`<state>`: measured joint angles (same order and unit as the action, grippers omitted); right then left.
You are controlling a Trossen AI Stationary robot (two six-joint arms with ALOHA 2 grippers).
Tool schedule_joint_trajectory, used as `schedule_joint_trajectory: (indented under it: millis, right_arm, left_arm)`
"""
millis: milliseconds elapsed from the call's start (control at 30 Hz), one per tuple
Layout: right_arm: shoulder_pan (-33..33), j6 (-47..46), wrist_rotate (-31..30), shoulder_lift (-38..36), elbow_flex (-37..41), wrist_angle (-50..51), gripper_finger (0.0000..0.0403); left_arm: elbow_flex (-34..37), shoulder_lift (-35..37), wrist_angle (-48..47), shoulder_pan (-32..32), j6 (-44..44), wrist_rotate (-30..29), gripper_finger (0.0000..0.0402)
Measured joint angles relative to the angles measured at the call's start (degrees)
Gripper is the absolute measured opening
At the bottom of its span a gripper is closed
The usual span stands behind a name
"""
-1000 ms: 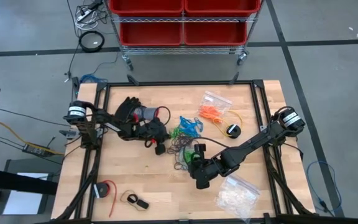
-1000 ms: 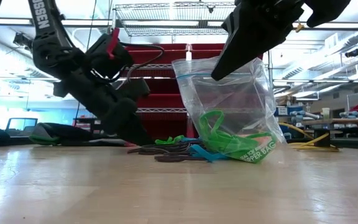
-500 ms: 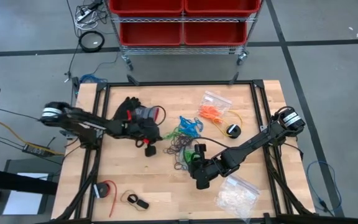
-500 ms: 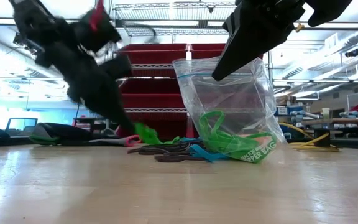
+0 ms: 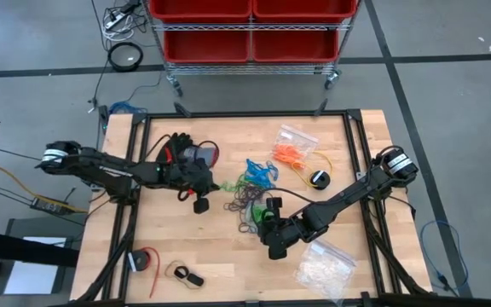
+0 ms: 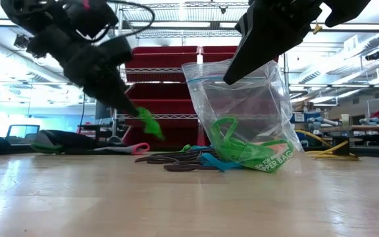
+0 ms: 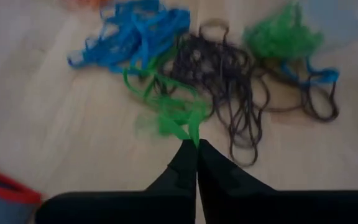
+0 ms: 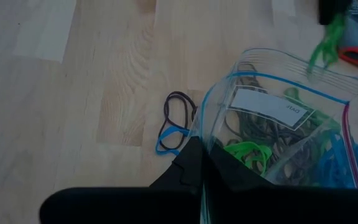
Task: Sort rubber bands
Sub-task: Put the green rubber band into the transparent zip bag
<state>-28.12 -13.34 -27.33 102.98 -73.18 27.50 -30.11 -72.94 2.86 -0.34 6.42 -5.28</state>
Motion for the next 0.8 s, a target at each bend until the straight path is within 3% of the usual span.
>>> schedule_joint_trajectory:
  millis: [533,633,800]
  right_arm:
    - [0.0,0.0,0.0,0.0,0.0,0.0,0.0]
    - [0.0,0.0,0.0,0.0,0.0,0.0,0.0]
    - [0.0,0.0,0.0,0.0,0.0,0.0,0.0]
  left_arm:
    - [0.0,-1.5,0.1,0.0,1.3,0.0,0.0108]
    - [0.0,-1.5,-0.3,0.0,1.3,0.0,0.0107]
    - [-0.1,-1.5,-1.0,0.0,1.3,-0.6,0.0074]
